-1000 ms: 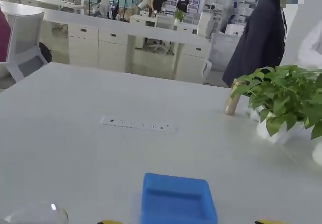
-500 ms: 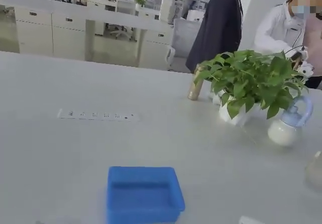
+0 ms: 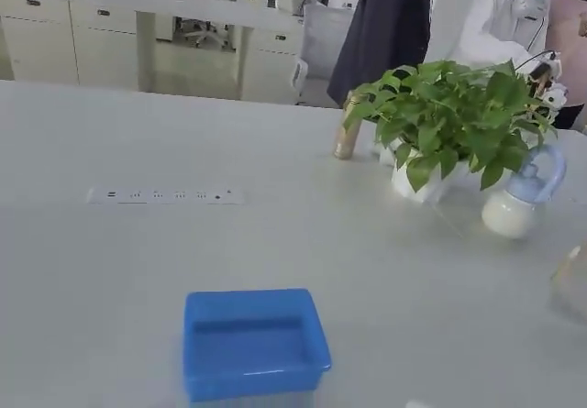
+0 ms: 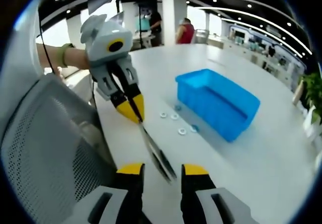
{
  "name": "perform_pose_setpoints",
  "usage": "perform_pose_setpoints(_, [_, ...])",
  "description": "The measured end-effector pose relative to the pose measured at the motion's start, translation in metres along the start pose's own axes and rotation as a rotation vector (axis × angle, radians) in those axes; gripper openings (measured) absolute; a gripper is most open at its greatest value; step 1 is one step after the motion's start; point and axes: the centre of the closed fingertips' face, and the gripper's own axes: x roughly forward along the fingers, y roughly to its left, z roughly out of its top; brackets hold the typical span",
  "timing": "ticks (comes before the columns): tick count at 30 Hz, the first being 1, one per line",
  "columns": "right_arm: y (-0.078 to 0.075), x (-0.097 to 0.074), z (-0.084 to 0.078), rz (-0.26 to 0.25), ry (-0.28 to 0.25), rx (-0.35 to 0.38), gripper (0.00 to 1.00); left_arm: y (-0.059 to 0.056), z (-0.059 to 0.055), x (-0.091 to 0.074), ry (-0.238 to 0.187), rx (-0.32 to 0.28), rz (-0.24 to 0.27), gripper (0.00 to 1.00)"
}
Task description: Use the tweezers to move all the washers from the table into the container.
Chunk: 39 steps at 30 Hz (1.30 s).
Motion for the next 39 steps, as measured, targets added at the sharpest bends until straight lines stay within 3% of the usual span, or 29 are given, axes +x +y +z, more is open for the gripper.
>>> perform_pose_setpoints(6, [-0.001, 0.000, 0.006, 0.015, -0.039, 0.017, 0.26, -0.007, 0.003, -0.002, 0.025, 0.083, -0.018, 0.00])
perform_pose_setpoints(13, [0.003, 0.003, 0.014, 0.038, -0.064, -0.012, 0.25, -0.012, 0.025, -0.025, -0.028, 0.107, 0.000, 0.00])
perform_pose_setpoints(18, [0.005, 0.005, 0.019, 0.027, -0.044, -0.158, 0.21, -0.024, 0.045, -0.042, -0.067, 0.151, -0.015, 0.00])
perform_pose_setpoints(25, [0.020, 0.017, 0.014, 0.126, 0.007, -0.208, 0.16, -0.037, 0.068, -0.051, -0.120, 0.209, -0.044, 0.00])
perform_pose_setpoints(27, [0.026, 0.016, 0.017, 0.155, 0.007, -0.259, 0.09, -0.042, 0.076, -0.053, -0.153, 0.199, -0.063, 0.00])
perform_pose_setpoints(33, [0.028, 0.017, 0.017, 0.191, 0.008, -0.267, 0.08, -0.048, 0.083, -0.055, -0.179, 0.203, -0.088, 0.00])
perform_pose_setpoints(36, [0.035, 0.018, 0.022, 0.205, -0.014, -0.267, 0.07, -0.050, 0.091, -0.061, -0.230, 0.179, -0.106, 0.00])
perform_pose_setpoints(39, [0.041, 0.022, 0.030, 0.205, -0.040, -0.279, 0.06, -0.051, 0.095, -0.066, -0.255, 0.157, -0.113, 0.00])
